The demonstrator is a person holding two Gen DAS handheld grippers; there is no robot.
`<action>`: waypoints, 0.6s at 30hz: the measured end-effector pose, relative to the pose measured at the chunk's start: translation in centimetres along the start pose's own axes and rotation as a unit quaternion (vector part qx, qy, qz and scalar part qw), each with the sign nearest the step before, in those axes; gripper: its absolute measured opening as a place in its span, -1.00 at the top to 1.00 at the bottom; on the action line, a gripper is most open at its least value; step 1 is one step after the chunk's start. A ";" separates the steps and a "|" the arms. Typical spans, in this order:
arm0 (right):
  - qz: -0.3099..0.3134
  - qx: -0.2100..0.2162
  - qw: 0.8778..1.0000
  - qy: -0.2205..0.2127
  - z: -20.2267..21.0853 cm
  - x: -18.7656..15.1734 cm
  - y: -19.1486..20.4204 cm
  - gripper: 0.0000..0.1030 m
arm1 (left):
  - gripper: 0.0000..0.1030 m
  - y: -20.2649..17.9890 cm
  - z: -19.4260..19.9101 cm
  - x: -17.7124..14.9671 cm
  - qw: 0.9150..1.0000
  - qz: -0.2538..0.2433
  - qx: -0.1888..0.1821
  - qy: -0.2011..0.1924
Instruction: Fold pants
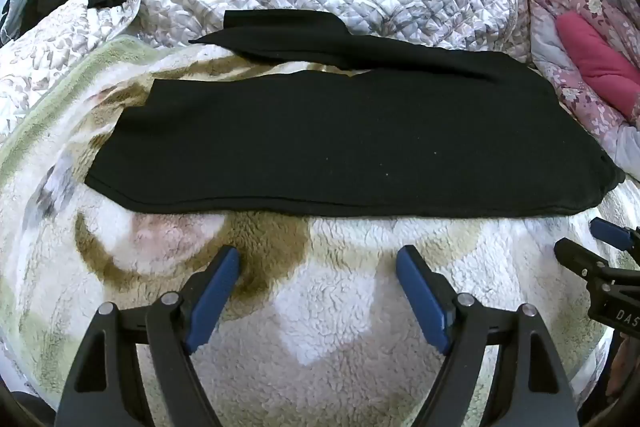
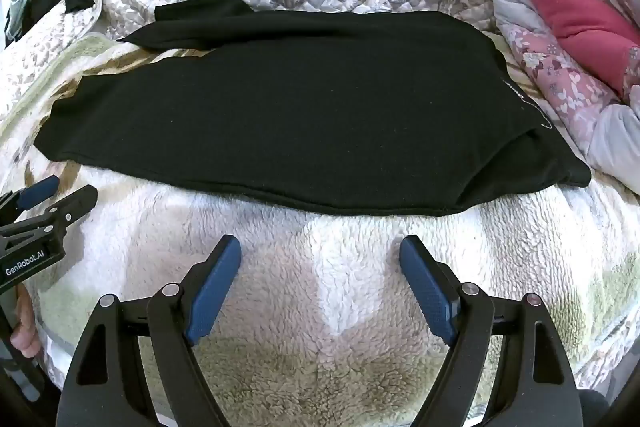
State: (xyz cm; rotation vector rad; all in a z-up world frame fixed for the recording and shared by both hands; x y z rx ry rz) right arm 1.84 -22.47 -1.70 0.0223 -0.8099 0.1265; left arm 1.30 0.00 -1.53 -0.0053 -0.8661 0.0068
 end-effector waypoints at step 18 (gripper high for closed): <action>0.000 0.000 1.000 0.003 -0.1 0.0 0.1 -0.58 | -0.71 -0.1 -0.1 0.2 1.000 0.000 0.000 0.003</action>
Point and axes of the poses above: each gripper's, at about its wrist camera, not at the fingertips, and z roughly against the way its jaws point, y to its left, x to its top, the point moved 2 cm from there along -z, roughly the way its jaws point, and after that the axes turned 9 degrees about -y, right-handed, at the moved point
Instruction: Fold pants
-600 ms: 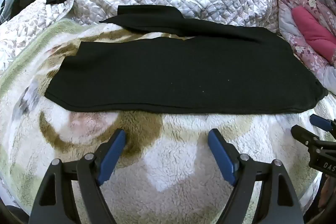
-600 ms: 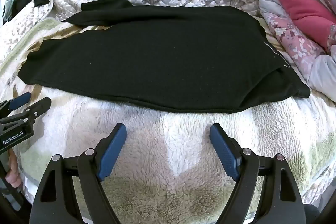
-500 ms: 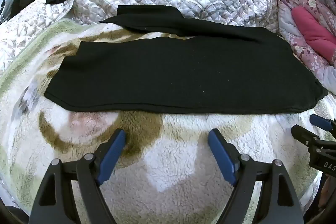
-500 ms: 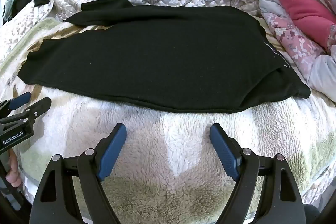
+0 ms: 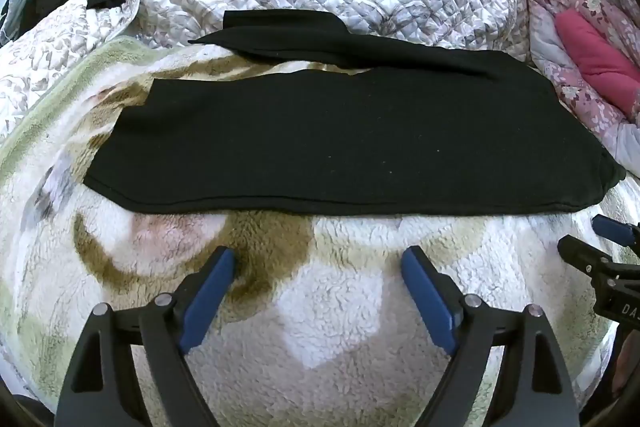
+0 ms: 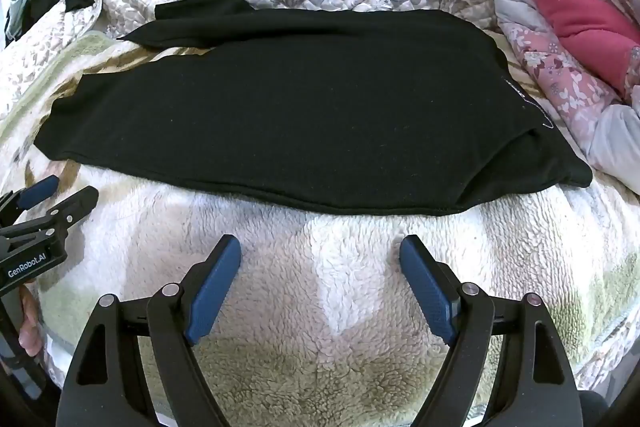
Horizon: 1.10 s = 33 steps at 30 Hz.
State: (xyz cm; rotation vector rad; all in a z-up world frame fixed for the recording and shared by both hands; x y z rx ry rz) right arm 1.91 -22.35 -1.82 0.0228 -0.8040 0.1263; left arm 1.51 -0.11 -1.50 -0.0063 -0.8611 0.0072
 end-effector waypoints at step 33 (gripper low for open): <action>0.000 0.000 1.000 0.000 0.1 0.0 -0.1 -0.58 | -0.77 -0.2 0.0 0.1 1.000 -0.009 0.002 -0.004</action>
Point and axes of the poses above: each gripper's, at about its wrist camera, not at the fingertips, and z roughly against the way its jaws point, y to its left, x to its top, the point moved 2 cm from there along -z, roughly the way its jaws point, and after that the axes turned 9 degrees about -y, right-handed, at the moved point
